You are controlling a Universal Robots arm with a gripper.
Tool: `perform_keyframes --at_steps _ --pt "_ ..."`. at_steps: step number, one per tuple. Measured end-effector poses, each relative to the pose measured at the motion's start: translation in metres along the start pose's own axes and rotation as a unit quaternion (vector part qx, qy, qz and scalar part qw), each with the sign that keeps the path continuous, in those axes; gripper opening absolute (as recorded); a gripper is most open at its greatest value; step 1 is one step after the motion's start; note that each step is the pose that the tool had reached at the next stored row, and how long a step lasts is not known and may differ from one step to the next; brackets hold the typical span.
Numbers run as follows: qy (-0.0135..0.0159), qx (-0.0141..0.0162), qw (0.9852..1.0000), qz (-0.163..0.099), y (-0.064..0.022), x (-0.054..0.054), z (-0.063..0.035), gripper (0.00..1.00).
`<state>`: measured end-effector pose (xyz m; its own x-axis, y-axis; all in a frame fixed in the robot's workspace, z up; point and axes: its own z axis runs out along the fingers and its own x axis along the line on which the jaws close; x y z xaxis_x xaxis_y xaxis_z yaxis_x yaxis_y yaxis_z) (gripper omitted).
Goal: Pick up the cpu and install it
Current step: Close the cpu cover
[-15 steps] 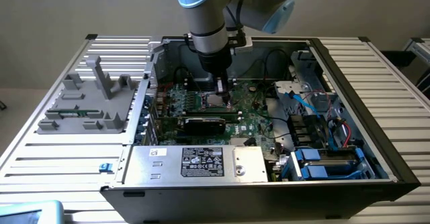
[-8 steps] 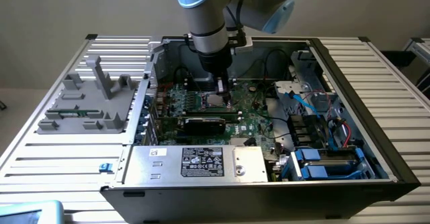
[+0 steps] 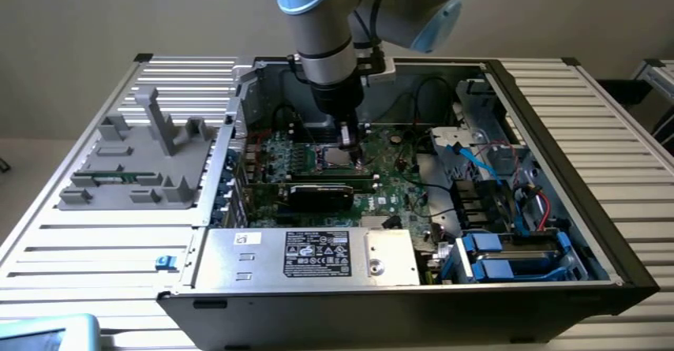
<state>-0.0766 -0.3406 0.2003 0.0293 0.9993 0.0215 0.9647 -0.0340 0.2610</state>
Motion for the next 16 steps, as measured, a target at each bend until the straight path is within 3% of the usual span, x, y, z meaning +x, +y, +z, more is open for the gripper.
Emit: perform_keyframes --at_steps 11,16 --pt "0.0000 0.0000 1.0000 0.000 -0.0017 -0.0001 -0.0008 0.11" --pt "0.0000 0.0000 1.0000 0.000 -0.0002 0.0000 -0.0061 0.11"
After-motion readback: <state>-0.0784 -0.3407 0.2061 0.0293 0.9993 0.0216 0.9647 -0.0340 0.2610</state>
